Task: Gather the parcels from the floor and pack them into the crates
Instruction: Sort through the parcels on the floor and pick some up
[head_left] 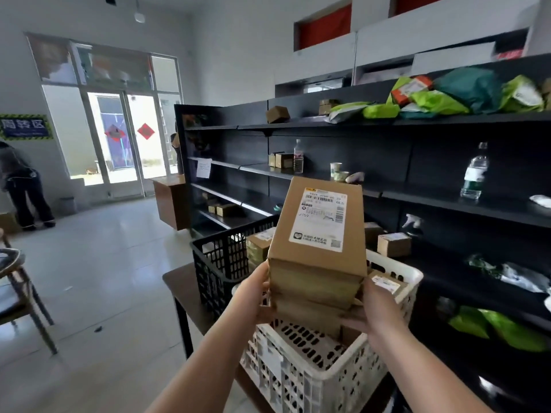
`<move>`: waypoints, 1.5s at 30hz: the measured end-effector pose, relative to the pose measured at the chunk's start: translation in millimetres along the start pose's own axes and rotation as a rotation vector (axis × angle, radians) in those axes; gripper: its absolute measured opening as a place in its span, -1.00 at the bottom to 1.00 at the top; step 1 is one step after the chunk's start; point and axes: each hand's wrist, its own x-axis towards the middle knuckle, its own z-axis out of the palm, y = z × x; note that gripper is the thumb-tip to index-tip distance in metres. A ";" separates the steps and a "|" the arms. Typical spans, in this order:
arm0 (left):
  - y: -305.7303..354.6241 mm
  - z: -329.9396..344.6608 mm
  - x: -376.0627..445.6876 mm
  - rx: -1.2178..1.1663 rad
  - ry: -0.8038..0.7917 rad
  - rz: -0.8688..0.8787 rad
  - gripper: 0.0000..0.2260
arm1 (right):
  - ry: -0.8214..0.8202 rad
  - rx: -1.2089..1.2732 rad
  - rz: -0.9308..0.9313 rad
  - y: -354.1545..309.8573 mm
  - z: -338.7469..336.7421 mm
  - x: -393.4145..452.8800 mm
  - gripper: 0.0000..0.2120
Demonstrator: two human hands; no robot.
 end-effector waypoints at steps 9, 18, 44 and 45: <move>33.8 -15.3 116.4 0.072 -0.124 0.002 -0.71 | 0.140 -0.014 0.086 18.3 43.4 98.5 -0.77; 58.7 -37.8 207.2 0.122 -0.400 -0.072 -0.85 | 0.391 -0.010 0.092 35.0 90.0 133.0 -0.74; -19.7 -39.4 300.4 1.382 -0.959 0.630 -0.58 | 0.653 -0.537 0.393 139.0 124.2 108.8 -0.78; -21.8 -33.8 296.9 1.419 -0.948 0.661 -0.60 | 0.650 -0.569 0.398 137.0 121.4 109.6 -0.75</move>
